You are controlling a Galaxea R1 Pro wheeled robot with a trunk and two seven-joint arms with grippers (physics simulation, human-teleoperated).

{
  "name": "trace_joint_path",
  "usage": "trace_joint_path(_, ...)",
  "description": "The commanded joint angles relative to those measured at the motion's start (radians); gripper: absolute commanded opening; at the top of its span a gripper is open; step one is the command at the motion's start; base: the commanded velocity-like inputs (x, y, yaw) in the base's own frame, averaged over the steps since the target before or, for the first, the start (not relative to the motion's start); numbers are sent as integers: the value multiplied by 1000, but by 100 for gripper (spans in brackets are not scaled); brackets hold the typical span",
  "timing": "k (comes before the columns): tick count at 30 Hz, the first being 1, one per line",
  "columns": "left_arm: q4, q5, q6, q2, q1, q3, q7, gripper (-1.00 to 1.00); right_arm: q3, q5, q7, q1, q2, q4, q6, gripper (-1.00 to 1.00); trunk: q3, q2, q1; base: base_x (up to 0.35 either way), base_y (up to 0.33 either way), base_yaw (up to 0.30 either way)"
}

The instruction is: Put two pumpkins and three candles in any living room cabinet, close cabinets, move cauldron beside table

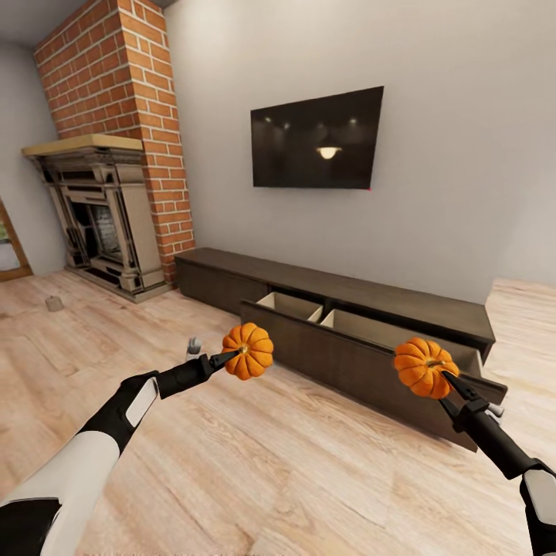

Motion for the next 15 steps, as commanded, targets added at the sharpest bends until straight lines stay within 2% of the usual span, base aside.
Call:
trace_joint_path(1,0,4,7,0,-1,1,2,-100,-2,-3,2,-1,0,0,7,-100,-2,0,0,0,0,115)
trace_joint_path(15,0,2,0,-2,-1,1,2,-100,-2,-4,2,-1,6,0,6,-100,-16,0,0,1,0,109)
